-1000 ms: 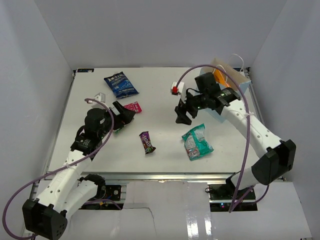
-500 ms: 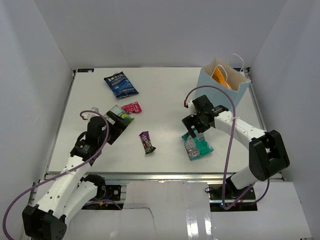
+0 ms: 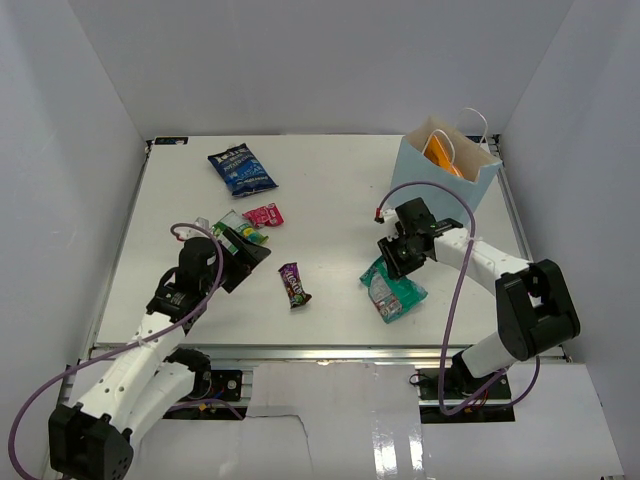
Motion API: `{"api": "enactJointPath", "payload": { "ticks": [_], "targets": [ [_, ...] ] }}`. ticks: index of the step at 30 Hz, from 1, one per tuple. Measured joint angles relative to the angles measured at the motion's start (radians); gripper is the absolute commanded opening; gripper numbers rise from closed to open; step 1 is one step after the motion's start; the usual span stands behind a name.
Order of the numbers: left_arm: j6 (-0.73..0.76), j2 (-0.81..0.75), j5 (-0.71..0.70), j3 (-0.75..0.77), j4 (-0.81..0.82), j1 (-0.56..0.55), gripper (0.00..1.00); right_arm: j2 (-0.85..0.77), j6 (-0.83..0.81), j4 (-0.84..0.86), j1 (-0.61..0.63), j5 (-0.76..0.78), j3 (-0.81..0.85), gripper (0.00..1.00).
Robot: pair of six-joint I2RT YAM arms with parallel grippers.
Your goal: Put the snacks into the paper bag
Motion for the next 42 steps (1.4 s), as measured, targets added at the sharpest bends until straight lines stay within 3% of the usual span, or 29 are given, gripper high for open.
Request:
{"api": "enactJointPath", "payload": {
  "ticks": [1,6,15,20,25,28,32,36,42],
  "targets": [
    [0.005,-0.007,0.013,-0.009,0.006,0.0,0.94,-0.001,-0.01,0.003,-0.002,-0.021,-0.001,0.3],
    [0.026,-0.046,0.053,-0.033,0.047,0.0,0.94,-0.013,-0.075,0.016,-0.021,-0.151,-0.005,0.08],
    [0.066,-0.063,0.093,-0.033,0.089,0.0,0.94,-0.074,-0.354,-0.105,-0.108,-0.548,0.054,0.08],
    [0.099,-0.083,0.115,-0.033,0.106,0.0,0.94,-0.118,-0.494,-0.203,-0.14,-0.725,0.317,0.08],
    [0.122,-0.115,0.12,-0.033,0.119,0.0,0.94,-0.098,-0.417,-0.147,-0.229,-0.805,0.765,0.08],
    [0.131,-0.126,0.12,-0.033,0.121,0.0,0.94,-0.073,-0.277,-0.029,-0.32,-0.752,1.0,0.08],
    [0.14,-0.124,0.121,-0.033,0.126,0.0,0.94,-0.051,-0.15,0.101,-0.387,-0.556,1.148,0.08],
    [0.148,-0.119,0.122,-0.033,0.132,0.0,0.94,-0.054,-0.1,0.197,-0.389,-0.304,1.087,0.08],
    [0.156,-0.101,0.124,-0.033,0.156,0.0,0.94,-0.054,-0.094,0.292,-0.393,0.043,0.796,0.08]
  ]
}}
